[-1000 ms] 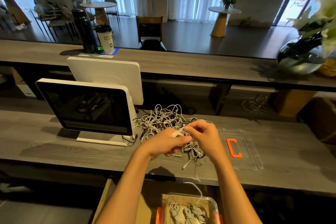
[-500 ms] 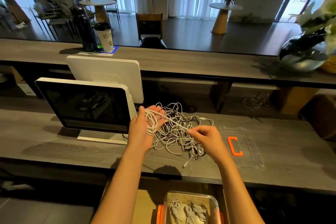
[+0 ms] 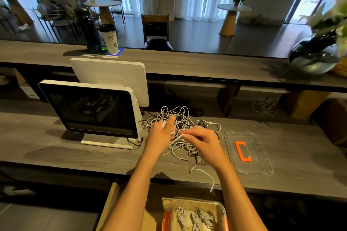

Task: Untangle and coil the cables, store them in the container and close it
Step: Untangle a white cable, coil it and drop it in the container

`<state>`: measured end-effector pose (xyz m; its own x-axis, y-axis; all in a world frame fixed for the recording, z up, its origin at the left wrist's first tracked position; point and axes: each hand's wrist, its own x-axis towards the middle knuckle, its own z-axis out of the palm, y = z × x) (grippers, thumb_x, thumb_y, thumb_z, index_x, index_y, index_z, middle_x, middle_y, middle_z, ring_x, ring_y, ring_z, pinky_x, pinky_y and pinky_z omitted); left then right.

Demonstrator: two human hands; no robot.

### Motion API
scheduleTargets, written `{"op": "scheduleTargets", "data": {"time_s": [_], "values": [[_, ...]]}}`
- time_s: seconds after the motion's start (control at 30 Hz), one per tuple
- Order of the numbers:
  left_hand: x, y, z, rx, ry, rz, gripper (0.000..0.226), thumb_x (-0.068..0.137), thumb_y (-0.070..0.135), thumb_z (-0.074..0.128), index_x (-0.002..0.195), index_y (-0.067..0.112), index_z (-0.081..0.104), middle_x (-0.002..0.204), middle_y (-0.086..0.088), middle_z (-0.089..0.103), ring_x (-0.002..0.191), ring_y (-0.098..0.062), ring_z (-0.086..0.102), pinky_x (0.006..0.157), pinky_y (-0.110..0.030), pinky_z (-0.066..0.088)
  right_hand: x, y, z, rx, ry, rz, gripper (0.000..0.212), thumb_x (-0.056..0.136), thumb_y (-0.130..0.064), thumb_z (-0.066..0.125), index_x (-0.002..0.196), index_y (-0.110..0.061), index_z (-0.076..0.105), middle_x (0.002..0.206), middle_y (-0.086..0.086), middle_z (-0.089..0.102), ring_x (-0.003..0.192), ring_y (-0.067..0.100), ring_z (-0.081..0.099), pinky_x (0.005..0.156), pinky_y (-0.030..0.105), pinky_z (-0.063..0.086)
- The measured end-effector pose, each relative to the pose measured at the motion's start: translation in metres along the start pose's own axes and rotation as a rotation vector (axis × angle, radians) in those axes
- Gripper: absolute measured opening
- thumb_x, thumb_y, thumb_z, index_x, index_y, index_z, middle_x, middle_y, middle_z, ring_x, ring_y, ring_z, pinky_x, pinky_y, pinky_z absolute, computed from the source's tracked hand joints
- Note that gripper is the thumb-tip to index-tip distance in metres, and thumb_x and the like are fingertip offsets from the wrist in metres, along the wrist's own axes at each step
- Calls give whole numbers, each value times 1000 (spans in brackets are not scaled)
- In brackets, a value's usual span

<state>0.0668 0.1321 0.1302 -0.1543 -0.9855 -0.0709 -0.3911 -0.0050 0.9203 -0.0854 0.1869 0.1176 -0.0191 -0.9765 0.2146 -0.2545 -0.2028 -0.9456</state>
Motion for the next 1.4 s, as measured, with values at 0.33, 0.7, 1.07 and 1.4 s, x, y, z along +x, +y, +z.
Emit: {"op": "scheduleTargets", "data": {"time_s": [0.33,0.7,1.07,1.4], "values": [[-12,-1,0,-128,-734,-34,50,92,63,53,83,16,66,61,5,52,48,-6,38,44,-18,29,1,4,-2,73,181,102,11,82,-5,77,82,-16,78,78,2,74,73,14,67,67,24,53],[4,-12,-7,-152,-213,-96,43,106,33,44,93,-2,67,61,-13,65,47,-23,59,49,-31,53,-3,8,-17,1,20,234,16,94,-13,66,100,-22,78,61,-5,63,52,0,48,52,15,38],[10,-9,1,-1417,100,-344,46,106,42,37,85,7,59,61,-4,60,54,-15,62,64,-32,56,-3,9,-8,13,24,229,11,91,-17,69,86,-13,79,59,1,63,55,9,53,53,22,44],[11,-11,-1,-212,93,-122,58,102,55,34,84,12,68,63,0,60,52,-13,49,58,-31,40,-4,1,-3,-210,-325,88,18,96,-17,63,101,-32,73,82,-10,68,73,18,60,69,33,52]]}}
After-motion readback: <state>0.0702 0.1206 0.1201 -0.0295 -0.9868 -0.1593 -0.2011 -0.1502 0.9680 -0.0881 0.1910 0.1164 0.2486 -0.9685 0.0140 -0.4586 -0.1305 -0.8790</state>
